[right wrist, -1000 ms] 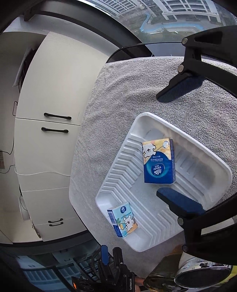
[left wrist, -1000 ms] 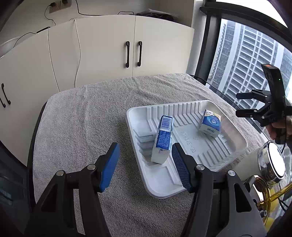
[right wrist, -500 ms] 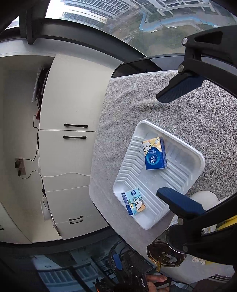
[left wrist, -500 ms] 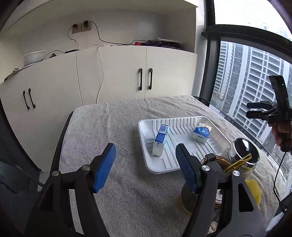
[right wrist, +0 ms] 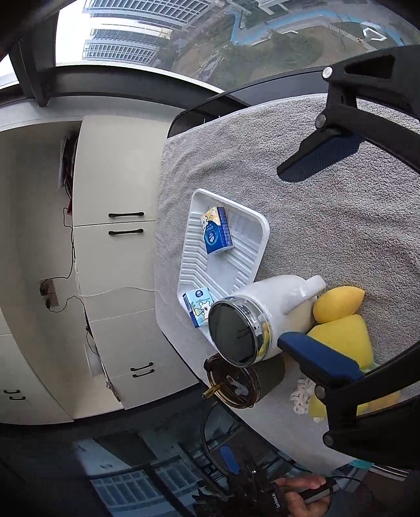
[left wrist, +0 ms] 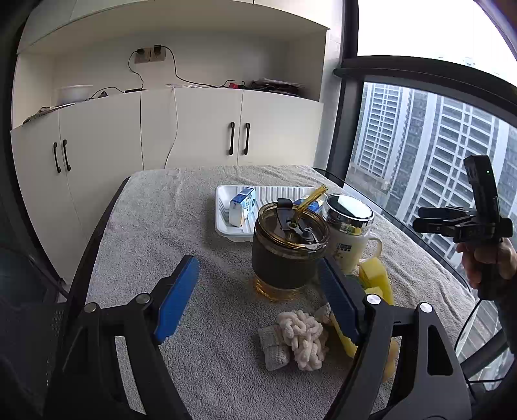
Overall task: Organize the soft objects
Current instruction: 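Withdraw both open tools from the tray back toward the pile, then grasp the tan peanut sponge with the left tool while the right grasps a yellow sponge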
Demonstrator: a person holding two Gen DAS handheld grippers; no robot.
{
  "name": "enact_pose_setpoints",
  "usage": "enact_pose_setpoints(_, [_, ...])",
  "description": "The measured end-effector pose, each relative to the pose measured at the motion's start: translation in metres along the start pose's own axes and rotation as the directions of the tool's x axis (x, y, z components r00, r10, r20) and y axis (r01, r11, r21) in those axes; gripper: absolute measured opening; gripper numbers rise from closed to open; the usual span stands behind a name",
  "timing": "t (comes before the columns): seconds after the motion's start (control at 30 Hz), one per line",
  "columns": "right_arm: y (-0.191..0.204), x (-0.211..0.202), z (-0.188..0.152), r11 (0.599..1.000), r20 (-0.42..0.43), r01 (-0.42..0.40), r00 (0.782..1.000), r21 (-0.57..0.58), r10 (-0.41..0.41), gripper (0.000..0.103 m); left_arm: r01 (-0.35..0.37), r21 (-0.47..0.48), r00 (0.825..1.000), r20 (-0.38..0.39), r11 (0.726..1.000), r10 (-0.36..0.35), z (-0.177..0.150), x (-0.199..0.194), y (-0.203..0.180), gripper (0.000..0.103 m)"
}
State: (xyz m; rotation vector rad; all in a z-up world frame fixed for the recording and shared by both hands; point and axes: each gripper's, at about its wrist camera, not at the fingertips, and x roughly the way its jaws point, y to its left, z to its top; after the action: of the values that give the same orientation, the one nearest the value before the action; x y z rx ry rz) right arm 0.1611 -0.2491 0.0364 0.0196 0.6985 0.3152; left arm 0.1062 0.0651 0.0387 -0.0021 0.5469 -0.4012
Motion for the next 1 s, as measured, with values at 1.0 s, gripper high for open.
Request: enact_pose_setpoints(1.0, [0.057,0.034,-0.067,0.999,-0.032,-0.035,0.999,-0.003,0.035,0.093,0.062,0.132,0.993,-0.109,0.989,-0.048,-0.102,0.025,-0.137,0.076])
